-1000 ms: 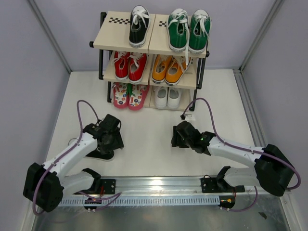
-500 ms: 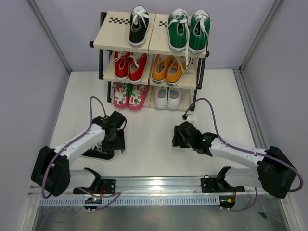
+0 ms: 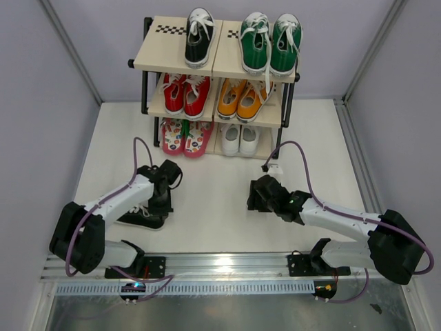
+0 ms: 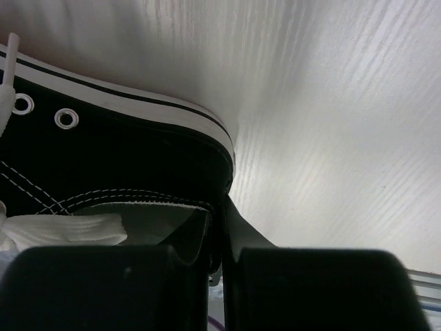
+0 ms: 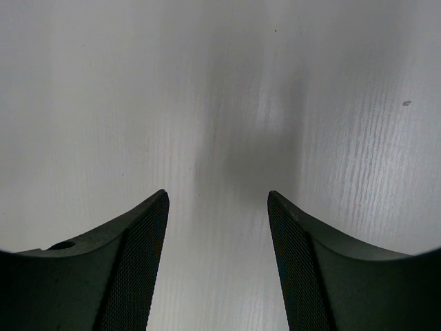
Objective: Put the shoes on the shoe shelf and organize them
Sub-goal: Move the shoe to the center of the board.
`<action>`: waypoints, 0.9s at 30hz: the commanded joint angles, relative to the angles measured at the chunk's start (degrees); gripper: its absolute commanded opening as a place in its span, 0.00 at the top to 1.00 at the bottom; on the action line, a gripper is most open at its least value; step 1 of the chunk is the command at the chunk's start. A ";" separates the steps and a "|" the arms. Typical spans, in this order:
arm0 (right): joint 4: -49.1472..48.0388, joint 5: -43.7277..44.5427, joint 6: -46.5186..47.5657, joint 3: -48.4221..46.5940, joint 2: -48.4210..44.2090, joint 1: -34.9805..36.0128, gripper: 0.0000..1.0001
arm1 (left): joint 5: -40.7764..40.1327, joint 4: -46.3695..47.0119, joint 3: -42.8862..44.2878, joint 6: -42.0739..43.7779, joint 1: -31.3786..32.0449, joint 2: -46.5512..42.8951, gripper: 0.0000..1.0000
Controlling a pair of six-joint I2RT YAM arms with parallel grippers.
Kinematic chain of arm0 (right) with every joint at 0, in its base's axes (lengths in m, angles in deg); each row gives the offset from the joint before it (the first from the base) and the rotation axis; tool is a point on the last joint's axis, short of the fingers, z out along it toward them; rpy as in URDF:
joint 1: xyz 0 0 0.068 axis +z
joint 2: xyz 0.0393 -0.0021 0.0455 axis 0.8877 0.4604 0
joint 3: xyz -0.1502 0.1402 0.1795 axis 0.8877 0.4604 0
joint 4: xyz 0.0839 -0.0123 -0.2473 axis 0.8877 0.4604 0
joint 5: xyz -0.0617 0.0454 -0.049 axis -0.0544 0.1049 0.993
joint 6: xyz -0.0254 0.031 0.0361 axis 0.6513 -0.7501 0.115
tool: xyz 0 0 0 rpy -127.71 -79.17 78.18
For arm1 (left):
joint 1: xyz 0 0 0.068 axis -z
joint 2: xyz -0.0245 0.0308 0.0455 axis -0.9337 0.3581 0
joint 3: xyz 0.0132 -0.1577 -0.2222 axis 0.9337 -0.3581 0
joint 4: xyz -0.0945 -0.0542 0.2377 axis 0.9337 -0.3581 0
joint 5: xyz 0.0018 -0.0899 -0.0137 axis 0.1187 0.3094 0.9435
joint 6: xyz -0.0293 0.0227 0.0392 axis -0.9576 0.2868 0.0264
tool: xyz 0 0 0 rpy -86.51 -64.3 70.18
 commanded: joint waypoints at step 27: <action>6.44 7.26 1.63 -2.64 -3.61 0.06 0.36 | 2.77 15.27 16.49 5.76 -3.83 14.10 0.66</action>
